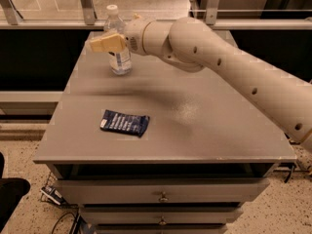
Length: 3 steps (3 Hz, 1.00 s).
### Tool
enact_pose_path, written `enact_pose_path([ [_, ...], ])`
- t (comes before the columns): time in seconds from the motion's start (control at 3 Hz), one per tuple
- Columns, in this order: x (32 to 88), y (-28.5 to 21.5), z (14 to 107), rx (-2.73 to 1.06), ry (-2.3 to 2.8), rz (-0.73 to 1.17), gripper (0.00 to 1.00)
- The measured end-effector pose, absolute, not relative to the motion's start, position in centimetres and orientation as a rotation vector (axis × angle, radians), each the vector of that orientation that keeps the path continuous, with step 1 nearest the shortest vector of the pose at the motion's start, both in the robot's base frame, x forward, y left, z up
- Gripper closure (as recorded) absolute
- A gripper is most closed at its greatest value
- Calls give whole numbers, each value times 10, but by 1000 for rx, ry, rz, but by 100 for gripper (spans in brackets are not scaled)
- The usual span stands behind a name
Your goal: Pick blue plastic bottle
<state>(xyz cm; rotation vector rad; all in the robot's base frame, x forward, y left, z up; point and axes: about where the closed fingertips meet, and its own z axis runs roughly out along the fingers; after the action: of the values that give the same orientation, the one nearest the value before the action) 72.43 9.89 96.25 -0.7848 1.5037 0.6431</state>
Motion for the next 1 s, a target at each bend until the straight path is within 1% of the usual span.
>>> enact_pose_path([
  [0.33, 733, 116, 952, -769, 1490, 671, 18],
  [1.0, 732, 120, 952, -773, 1490, 676, 64],
])
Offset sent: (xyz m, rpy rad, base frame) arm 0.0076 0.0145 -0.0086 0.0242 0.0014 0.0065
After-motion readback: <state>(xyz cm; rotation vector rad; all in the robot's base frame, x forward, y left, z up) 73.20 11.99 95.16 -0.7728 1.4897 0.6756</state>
